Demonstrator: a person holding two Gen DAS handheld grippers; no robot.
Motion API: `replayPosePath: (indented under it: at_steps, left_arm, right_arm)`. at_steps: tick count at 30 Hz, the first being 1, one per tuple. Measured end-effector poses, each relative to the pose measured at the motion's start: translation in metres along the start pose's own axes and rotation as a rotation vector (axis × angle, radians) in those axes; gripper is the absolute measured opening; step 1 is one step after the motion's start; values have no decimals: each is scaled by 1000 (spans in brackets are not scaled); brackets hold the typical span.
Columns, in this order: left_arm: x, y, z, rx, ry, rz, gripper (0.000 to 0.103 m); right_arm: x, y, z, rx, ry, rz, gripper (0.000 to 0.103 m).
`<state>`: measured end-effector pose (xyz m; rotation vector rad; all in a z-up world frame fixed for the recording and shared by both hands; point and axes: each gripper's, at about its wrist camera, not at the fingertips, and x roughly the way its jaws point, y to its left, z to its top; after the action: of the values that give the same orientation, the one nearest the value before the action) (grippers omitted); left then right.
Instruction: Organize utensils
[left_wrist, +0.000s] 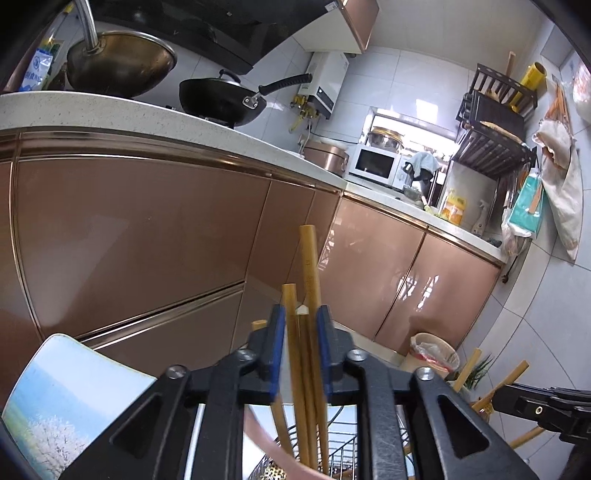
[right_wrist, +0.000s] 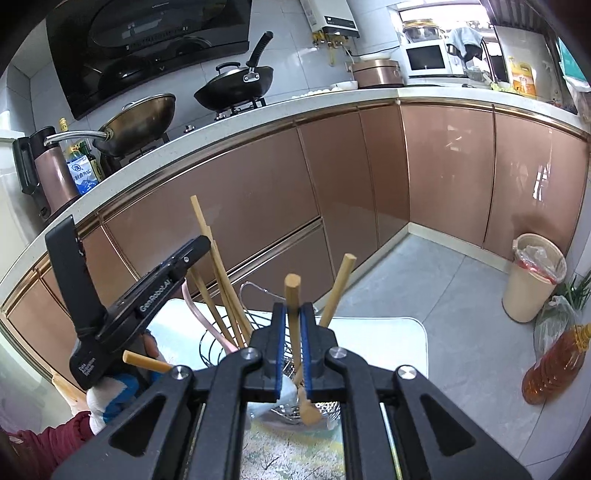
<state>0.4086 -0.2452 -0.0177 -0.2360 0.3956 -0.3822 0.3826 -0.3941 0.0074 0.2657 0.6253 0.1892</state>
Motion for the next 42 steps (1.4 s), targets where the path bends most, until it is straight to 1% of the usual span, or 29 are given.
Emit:
replayPosePath:
  at_steps: [3, 4, 5, 7, 12, 14, 17, 19, 20, 21, 22, 25, 27, 30, 32, 34, 36, 38, 41, 42]
  left_arm:
    - [-11, 0, 2, 14, -1, -6, 28]
    - [-17, -1, 4, 21, -8, -2, 36]
    - [-22, -1, 5, 24, -15, 0, 41]
    - [-34, -1, 9, 29, -29, 4, 46]
    - [-69, 5, 23, 36, -34, 18, 56]
    - [-86, 8, 27, 44, -40, 38, 65]
    - [-114, 17, 31, 43, -35, 57, 70]
    - [-131, 22, 31, 46, -16, 75, 74]
    - [-140, 25, 31, 47, -8, 78, 75]
    - [-148, 27, 30, 49, -1, 86, 75]
    - [-159, 31, 28, 59, 10, 103, 76]
    - [-187, 39, 23, 68, 21, 123, 80]
    - [-204, 43, 19, 71, 19, 137, 82]
    - [-230, 47, 13, 94, 15, 174, 87]
    - [-247, 52, 8, 94, 5, 189, 96]
    - [-264, 58, 3, 82, -8, 218, 100]
    - [-279, 63, -1, 76, -12, 231, 100]
    - [-295, 67, -8, 84, -11, 249, 101]
    - [-314, 70, -16, 95, -6, 279, 101]
    - [-321, 70, -20, 104, -4, 291, 101]
  right_arm:
    - [-4, 5, 2, 2, -4, 5, 8]
    - [-6, 6, 2, 3, -6, 5, 8]
    - [-9, 8, 3, 5, -10, 8, 8]
    - [-15, 11, 4, 9, -17, 10, 9]
    - [-41, 21, 3, 14, -52, 4, 9]
    - [-54, 27, 2, 12, -69, -1, 9]
    - [-76, 37, -4, 13, -95, -5, 10]
    - [-87, 44, -11, 14, -105, -10, 15]
    - [-91, 47, -15, 15, -108, -12, 19]
    - [-96, 51, -21, 16, -110, -17, 21]
    - [-102, 56, -28, 15, -112, -25, 21]
    - [-113, 68, -45, 10, -109, -39, 21]
    - [-120, 79, -56, -10, -109, -56, 21]
    - [-131, 96, -72, -28, -118, -59, 21]
    - [-138, 109, -83, -47, -129, -70, 22]
    - [-145, 119, -94, -57, -139, -73, 23]
    - [-151, 128, -105, -62, -149, -77, 38]
    - [-156, 138, -117, -70, -159, -82, 43]
    - [-162, 150, -134, -83, -166, -93, 45]
    - [-164, 154, -140, -89, -169, -101, 47]
